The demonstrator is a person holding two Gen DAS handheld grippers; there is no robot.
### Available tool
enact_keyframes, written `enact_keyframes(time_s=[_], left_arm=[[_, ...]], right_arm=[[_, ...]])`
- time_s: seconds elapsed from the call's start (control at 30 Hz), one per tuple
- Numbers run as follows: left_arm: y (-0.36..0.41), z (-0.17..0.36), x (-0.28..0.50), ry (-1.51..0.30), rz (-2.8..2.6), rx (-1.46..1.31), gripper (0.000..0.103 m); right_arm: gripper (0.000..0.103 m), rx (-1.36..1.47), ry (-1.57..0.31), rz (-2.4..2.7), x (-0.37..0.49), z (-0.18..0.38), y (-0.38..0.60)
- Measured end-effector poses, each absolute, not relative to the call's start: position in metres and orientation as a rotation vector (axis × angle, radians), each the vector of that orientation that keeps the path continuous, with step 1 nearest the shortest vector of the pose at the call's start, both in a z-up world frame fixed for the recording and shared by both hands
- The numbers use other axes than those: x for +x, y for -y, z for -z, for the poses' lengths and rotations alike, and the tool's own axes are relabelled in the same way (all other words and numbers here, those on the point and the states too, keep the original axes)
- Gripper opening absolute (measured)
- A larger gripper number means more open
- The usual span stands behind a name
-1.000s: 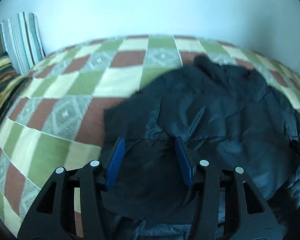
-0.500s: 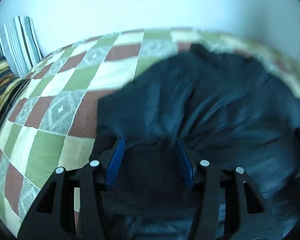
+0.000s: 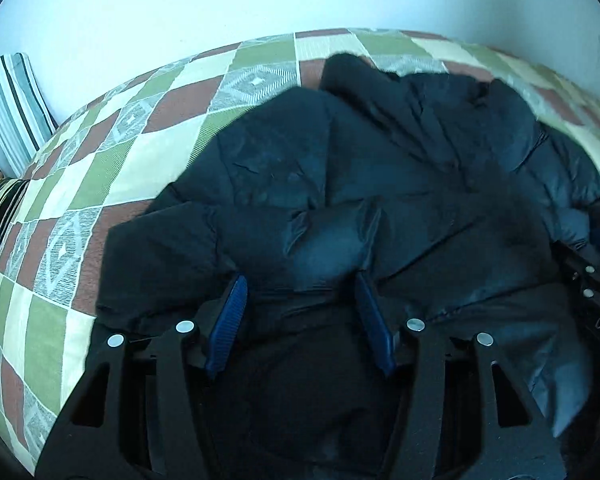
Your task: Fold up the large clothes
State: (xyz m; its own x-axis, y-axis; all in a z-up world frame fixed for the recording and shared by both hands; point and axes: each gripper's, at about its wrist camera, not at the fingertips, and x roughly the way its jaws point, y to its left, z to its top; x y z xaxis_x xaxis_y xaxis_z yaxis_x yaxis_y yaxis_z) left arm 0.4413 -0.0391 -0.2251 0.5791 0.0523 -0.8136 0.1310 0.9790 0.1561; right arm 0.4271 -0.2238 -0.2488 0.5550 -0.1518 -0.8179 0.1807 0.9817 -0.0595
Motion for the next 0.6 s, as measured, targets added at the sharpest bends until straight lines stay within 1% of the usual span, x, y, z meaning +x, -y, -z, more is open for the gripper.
enact_keyframes(time_s=[0.07, 0.2, 0.23, 0.3, 0.37, 0.47, 0.6], left_arm=[[0.042, 0.224, 0.44, -0.941, 0.036, 0.227, 0.057], [0.03, 0.199, 0.425, -0.923, 0.044, 0.181, 0.057], [0.022, 0.19, 0.413, -0.923, 0.057, 0.157, 0.059], [0.007, 0.176, 0.389, -0.908, 0.051, 0.136, 0.064], [-0.018, 0.162, 0.353, -0.876, 0.055, 0.109, 0.07], [-0.051, 0.151, 0.299, -0.854, 0.039, 0.091, 0.071], [-0.091, 0.15, 0.223, -0.873, 0.018, 0.071, 0.072]], right_arm=[[0.068, 0.038, -0.96, 0.195, 0.429, 0.247, 0.225], [0.069, 0.091, -0.935, 0.168, 0.411, 0.222, 0.231], [0.069, 0.113, -0.926, 0.15, 0.398, 0.212, 0.234], [0.073, 0.117, -0.89, 0.15, 0.363, 0.196, 0.241], [0.074, 0.111, -0.871, 0.165, 0.324, 0.186, 0.252], [0.074, 0.134, -0.885, 0.191, 0.262, 0.182, 0.275], [0.075, 0.178, -0.915, 0.253, 0.185, 0.184, 0.307]])
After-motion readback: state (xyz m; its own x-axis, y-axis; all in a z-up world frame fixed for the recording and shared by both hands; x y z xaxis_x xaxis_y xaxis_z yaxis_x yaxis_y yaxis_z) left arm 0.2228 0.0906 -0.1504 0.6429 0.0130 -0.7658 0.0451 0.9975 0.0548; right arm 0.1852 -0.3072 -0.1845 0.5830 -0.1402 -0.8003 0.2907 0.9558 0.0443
